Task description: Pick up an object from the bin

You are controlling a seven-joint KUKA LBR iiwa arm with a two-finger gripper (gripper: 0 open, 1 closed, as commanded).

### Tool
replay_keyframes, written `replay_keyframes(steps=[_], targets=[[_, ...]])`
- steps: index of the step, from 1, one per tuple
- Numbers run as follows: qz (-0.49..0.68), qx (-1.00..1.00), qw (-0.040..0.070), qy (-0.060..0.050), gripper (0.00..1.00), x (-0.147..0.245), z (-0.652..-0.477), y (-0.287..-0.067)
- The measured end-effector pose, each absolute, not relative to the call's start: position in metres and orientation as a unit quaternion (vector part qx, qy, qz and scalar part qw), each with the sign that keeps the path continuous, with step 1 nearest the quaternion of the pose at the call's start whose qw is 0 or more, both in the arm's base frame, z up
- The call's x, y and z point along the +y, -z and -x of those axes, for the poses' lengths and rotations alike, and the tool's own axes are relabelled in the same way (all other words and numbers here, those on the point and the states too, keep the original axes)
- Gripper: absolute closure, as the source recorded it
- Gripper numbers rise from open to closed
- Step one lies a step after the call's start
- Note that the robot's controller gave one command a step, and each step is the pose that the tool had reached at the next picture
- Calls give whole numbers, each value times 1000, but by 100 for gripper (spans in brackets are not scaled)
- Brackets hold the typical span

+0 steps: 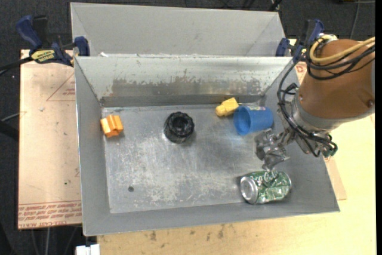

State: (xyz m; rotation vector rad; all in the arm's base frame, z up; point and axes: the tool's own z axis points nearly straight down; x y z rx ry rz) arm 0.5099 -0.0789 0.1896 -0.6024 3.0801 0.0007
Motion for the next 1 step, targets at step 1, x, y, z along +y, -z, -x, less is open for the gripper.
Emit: replay_keyframes(steps=[1], targets=[[230, 973, 1, 1, 100, -69, -505, -187]])
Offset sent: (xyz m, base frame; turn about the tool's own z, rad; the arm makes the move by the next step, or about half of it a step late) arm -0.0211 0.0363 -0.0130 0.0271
